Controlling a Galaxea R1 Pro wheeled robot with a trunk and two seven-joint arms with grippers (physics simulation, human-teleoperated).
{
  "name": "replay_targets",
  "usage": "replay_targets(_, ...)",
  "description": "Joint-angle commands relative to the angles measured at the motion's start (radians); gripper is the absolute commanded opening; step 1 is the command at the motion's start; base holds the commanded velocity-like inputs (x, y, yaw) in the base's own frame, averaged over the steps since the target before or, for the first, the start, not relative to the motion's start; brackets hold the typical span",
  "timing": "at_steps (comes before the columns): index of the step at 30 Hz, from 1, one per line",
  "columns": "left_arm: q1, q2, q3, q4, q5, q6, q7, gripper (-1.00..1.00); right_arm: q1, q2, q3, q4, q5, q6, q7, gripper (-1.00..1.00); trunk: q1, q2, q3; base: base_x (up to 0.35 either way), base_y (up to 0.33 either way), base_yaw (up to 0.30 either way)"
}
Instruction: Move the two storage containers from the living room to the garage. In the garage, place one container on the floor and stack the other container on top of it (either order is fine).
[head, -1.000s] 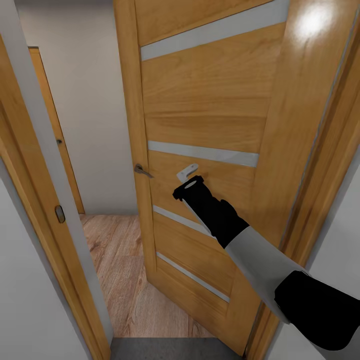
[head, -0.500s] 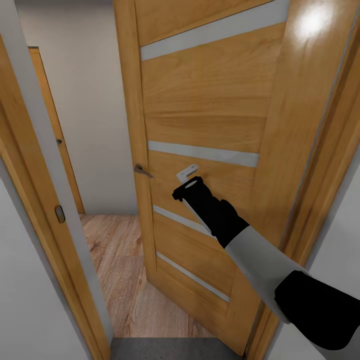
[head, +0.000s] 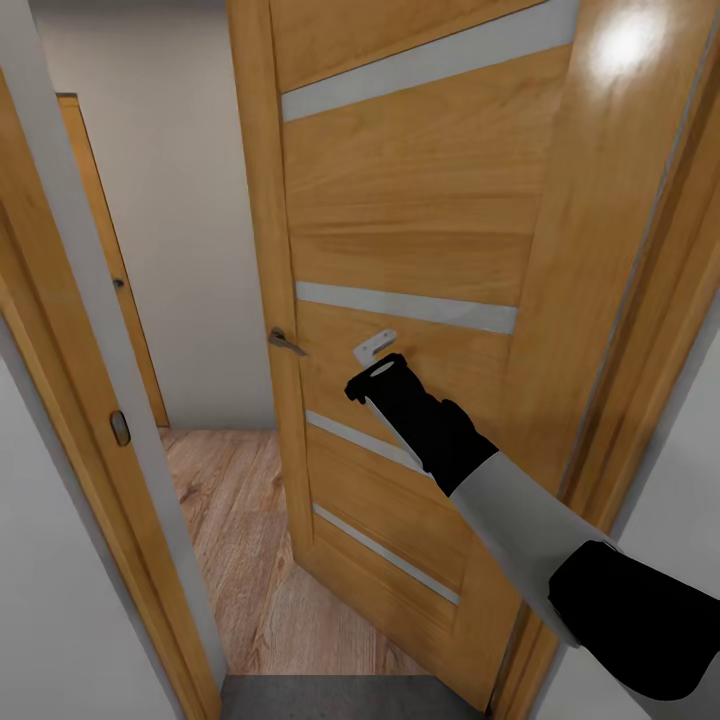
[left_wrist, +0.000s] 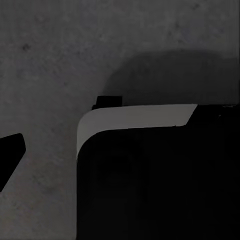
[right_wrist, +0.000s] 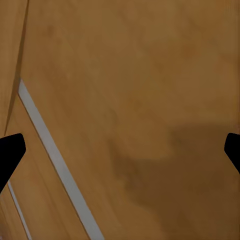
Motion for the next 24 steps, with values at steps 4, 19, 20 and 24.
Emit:
replay_targets(4, 0.000, 0.000, 0.000, -0.007, 0.002, -0.007, 0.001, 1.00, -0.001, 0.000, 0.003, -0.006, -0.002, 0.005, -0.011, 1.00, 0.000, -0.001, -0.001, 0.000, 0.000, 0.000)
replay_targets(19, 0.000, -0.001, -0.006, 0.026, -0.001, -0.017, 0.001, 1.00, -0.001, 0.000, 0.003, -0.003, -0.008, 0.005, -0.010, 1.00, 0.000, -0.001, -0.001, 0.000, 0.000, 0.000)
replay_targets(20, 0.000, -0.001, -0.005, 0.026, 0.001, -0.015, 0.000, 1.00, -0.001, 0.000, 0.004, -0.001, -0.009, 0.005, -0.009, 1.00, 0.000, -0.001, -0.001, 0.000, 0.000, 0.000)
replay_targets(24, 0.000, -0.001, -0.004, 0.051, 0.003, -0.010, 0.002, 1.00, -0.001, 0.000, 0.005, 0.000, -0.008, 0.003, -0.007, 1.00, 0.000, -0.001, -0.001, 0.102, 0.000, 0.000)
